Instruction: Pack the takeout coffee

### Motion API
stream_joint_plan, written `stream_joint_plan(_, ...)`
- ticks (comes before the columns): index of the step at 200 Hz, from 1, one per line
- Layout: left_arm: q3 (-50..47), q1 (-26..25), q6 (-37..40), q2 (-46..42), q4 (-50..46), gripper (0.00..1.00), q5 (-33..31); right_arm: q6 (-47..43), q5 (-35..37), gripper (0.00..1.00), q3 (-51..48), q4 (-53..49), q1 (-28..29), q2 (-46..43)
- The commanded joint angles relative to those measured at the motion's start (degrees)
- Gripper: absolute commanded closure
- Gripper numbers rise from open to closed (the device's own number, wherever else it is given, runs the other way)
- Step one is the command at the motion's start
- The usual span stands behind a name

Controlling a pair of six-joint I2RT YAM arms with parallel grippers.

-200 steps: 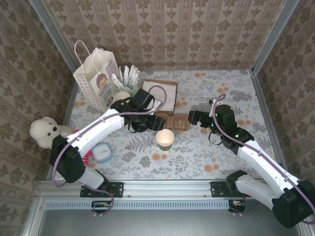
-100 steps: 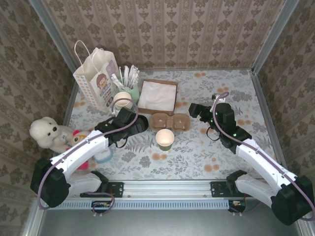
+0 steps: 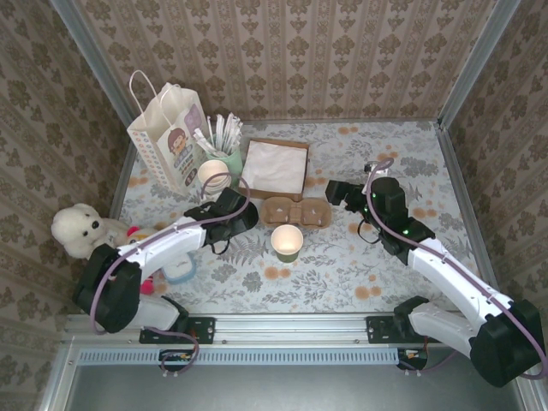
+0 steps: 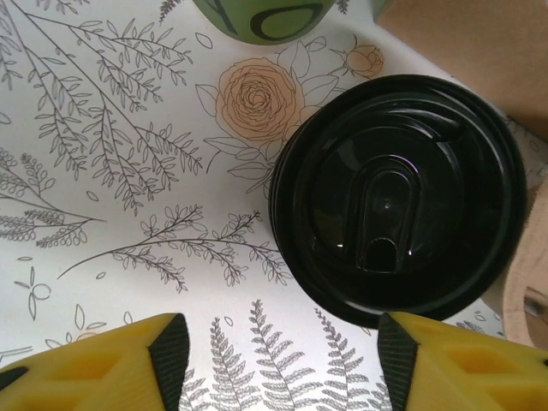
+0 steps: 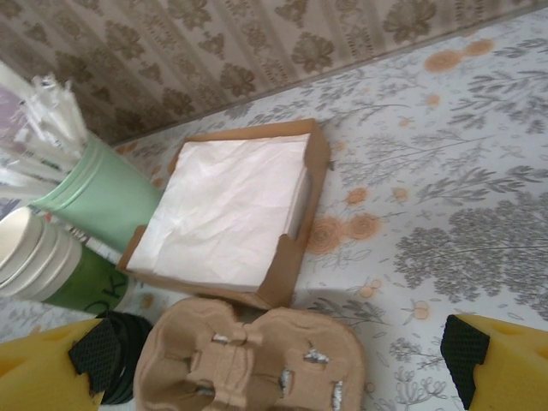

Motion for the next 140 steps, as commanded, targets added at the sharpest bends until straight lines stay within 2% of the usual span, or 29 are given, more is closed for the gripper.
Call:
stream_joint_plan(1,-0.09,0.63,-1.21,1.45,3.07,0.43,-1.40,-5.25,-9.48,0.00,3.38,1.92,0.12,-0.71)
stream_joint_plan(45,-1.00,1.50,-1.19,3.74,7.78,0.50,-0.37,-9.40,-16.55,0.00,6.94,-0.94,1.12,0.76)
stream_joint_plan(79,-0.95,2.71,-1.61,4.63,7.09,0.53,-0.56,-10.48,-18.00,0.00,7.61,-0.63,2.15,1.42)
stream_joint_plan(101,-1.18,2.82,-1.63,4.74,7.16,0.55,-0.46,-11.43,-21.72,0.00,7.21,1.13,2.68,1.03)
stream_joint_plan(140,-1.09,3.00,-0.67,5.76,7.89,0.58,0.39,-13.30,-21.28,0.00,7.21,2.20,4.46,0.22)
